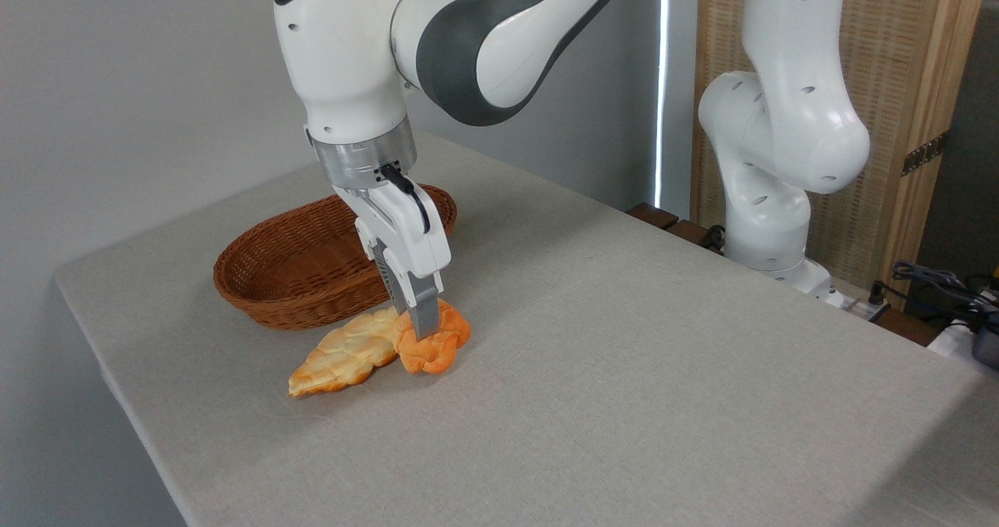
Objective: Put bread into the basket
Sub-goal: 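Lift the orange roll and lower it into the wicker basket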
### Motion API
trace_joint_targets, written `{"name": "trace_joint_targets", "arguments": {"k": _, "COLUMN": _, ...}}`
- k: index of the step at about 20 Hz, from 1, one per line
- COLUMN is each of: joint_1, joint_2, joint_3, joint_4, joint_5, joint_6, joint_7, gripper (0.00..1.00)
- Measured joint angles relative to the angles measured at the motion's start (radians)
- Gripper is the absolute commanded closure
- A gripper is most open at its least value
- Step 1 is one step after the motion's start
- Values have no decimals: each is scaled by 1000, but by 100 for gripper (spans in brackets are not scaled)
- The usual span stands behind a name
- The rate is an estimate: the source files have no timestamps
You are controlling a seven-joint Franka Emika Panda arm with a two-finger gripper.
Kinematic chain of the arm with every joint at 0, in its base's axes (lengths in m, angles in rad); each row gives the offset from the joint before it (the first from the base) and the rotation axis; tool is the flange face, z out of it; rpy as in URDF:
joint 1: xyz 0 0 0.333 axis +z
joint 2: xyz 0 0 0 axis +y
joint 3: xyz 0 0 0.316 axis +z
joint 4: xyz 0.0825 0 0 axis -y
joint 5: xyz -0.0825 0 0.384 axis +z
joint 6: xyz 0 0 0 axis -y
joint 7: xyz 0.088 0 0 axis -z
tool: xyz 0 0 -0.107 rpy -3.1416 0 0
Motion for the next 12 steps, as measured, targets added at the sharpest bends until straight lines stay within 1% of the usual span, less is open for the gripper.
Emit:
{"name": "trace_joint_targets", "arguments": {"k": 3, "joint_1": 0, "joint_2": 0, "joint_3": 0, "joint_4": 3, "joint_5": 0, "joint_6": 0, "joint_7": 0, "gripper": 69}}
{"name": "trace_joint_targets", "arguments": {"k": 6, "joint_1": -2, "joint_2": -2, "joint_3": -2, "joint_4": 54, "joint_5": -9, "joint_6": -6, "joint_7": 0, "gripper": 69}}
{"name": "trace_joint_targets", "arguments": {"k": 7, "joint_1": -3, "joint_2": -3, "joint_3": -6, "joint_4": 79, "joint_5": -17, "joint_6": -18, "joint_7": 0, "gripper": 69}}
{"name": "trace_joint_targets", "arguments": {"k": 9, "joint_1": -6, "joint_2": -8, "joint_3": -21, "joint_4": 133, "joint_5": -52, "joint_6": -47, "joint_7": 0, "gripper": 67}}
{"name": "trace_joint_targets", "arguments": {"k": 10, "joint_1": -7, "joint_2": -11, "joint_3": -41, "joint_4": 169, "joint_5": -75, "joint_6": -58, "joint_7": -10, "gripper": 60}}
{"name": "trace_joint_targets", "arguments": {"k": 11, "joint_1": -8, "joint_2": -11, "joint_3": -55, "joint_4": 189, "joint_5": -93, "joint_6": -59, "joint_7": -23, "gripper": 35}}
{"name": "trace_joint_targets", "arguments": {"k": 12, "joint_1": -9, "joint_2": -11, "joint_3": -75, "joint_4": 209, "joint_5": -110, "joint_6": -60, "joint_7": -40, "gripper": 16}}
